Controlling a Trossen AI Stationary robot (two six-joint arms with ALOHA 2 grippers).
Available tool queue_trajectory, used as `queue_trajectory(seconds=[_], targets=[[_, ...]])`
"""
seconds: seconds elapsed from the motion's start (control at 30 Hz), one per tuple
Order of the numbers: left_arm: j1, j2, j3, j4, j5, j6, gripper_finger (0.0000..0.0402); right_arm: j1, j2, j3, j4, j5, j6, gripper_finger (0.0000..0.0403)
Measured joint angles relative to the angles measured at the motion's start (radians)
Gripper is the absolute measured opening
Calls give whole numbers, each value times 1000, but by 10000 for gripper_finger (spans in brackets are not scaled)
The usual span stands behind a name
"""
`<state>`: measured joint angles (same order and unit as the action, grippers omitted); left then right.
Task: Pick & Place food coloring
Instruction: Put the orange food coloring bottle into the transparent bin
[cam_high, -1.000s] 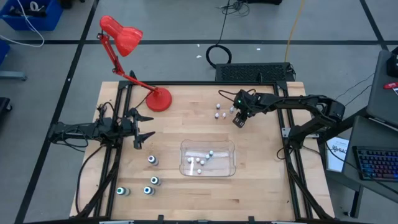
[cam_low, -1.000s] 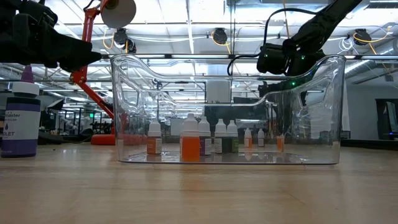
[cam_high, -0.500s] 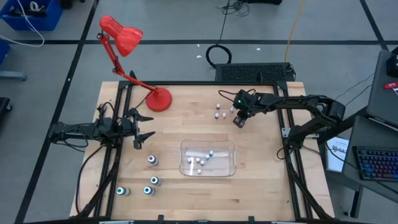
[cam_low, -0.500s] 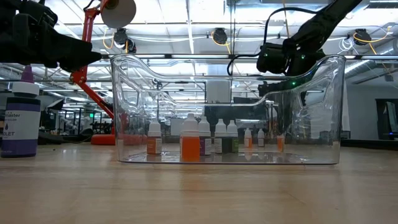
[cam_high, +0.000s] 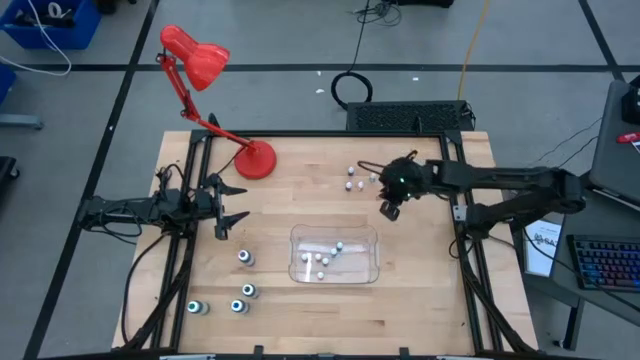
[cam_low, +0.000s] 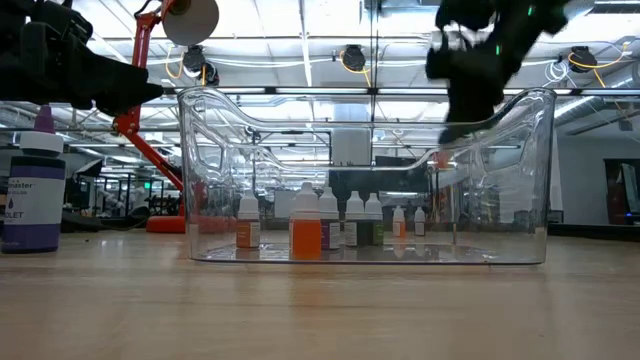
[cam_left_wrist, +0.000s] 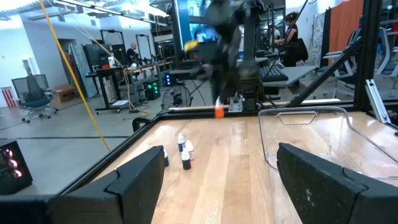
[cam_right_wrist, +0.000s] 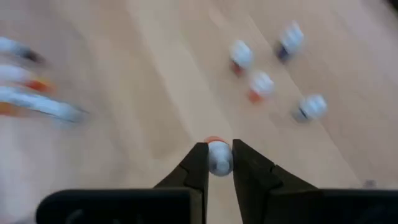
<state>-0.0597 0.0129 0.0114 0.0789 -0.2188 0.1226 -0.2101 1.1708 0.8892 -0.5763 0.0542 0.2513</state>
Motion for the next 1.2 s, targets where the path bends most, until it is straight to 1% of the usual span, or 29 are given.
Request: queue_trajectory(seconds=[0.07, 0.17, 0.23, 0.37, 0.43, 0.53, 0.6, 0.7, 0.8, 1.03, 1.1, 1.2], targets=[[0, 0, 0, 0, 0, 0, 306, 74, -6, 61, -11, 23, 20, 38], [0, 0, 0, 0, 0, 0, 306, 185, 19, 189, -45, 93, 20, 38], [0, 0, 0, 0, 0, 0, 306, 254, 63, 303, -81, 140, 7, 38], [0, 0, 0, 0, 0, 0, 306, 363, 195, 576, -218, 248, -38, 38], [0, 0, 0, -1, 0, 0, 306, 395, 271, 709, -293, 279, -61, 38], [0, 0, 0, 0, 0, 0, 306, 421, 387, 898, -372, 288, -93, 38], [0, 0, 0, 0, 0, 0, 306, 428, 460, 1003, -417, 288, -110, 38], [0, 0, 0, 0, 0, 0, 306, 429, 559, 1117, -465, 282, -133, 38], [0, 0, 0, 0, 1, 0, 306, 428, 644, 1179, -497, 231, -141, 38], [0, 0, 0, 0, 0, 0, 306, 429, 800, 1180, -496, 37, -146, 38], [0, 0, 0, 0, 0, 0, 306, 435, 840, 1180, -501, -3, -151, 38], [0, 0, 0, 0, 0, 0, 306, 445, 894, 1180, -518, -36, -158, 38]])
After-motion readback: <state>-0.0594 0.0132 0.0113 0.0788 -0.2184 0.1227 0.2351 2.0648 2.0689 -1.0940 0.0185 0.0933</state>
